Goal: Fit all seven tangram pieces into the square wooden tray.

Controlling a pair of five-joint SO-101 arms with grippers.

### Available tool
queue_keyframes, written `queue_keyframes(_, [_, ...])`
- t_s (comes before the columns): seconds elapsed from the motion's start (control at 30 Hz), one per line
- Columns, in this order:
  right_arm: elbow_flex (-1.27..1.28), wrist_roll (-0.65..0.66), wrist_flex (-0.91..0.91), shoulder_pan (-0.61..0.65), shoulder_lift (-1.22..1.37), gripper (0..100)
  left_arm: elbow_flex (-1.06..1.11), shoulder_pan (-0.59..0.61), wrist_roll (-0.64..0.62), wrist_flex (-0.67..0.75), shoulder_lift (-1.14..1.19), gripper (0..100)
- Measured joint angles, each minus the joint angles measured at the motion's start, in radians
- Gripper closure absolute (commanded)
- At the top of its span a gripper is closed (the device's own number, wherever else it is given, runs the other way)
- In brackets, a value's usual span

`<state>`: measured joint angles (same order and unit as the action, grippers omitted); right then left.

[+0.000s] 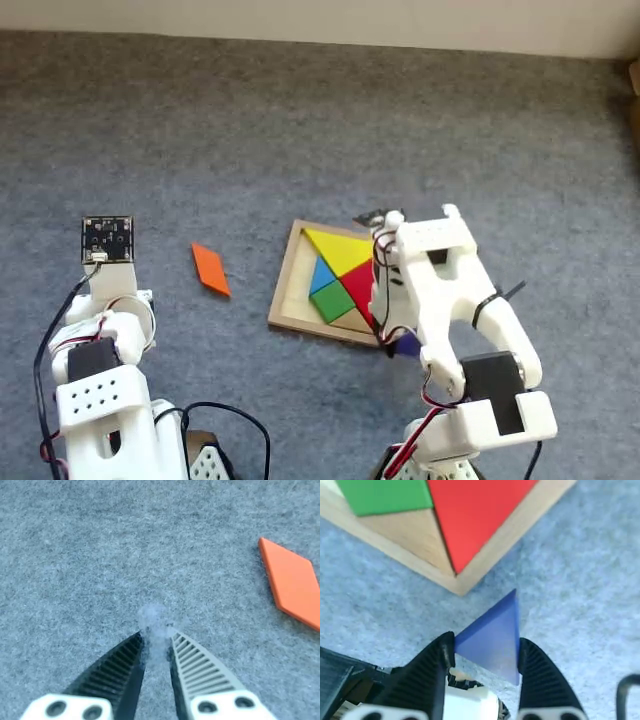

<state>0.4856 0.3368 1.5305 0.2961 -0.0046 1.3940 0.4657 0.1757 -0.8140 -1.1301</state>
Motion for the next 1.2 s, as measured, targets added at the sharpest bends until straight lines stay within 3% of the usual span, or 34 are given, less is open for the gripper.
queue_keyframes(0.17, [-0.1, 0.0, 0.028, 0.014, 0.0, 93.9, 0.0, 0.0, 0.0, 0.0, 0.0, 93])
queue_keyframes(0.37, [-0.184, -0.078, 0.026, 0.17, 0.0, 93.9, 0.0, 0.0, 0.0, 0.0, 0.0, 93])
queue_keyframes(0.7, [-0.127, -0.347, -0.311, 0.408, 0.0, 93.9, 0.0, 0.0, 0.0, 0.0, 0.0, 93])
queue_keyframes(0.9, [-0.009, -0.37, -0.506, 0.485, 0.002, 93.6, 0.0, 0.0, 0.0, 0.0, 0.0, 93])
queue_keyframes(1.07, [0.006, -0.37, -0.548, 0.512, 0.002, 93.1, 0.0, 0.0, 0.0, 0.0, 0.0, 93])
queue_keyframes(1.2, [0.006, -0.37, -0.548, 0.512, 0.002, 83.1, 0.0, 0.0, 0.0, 0.0, 0.0, 93])
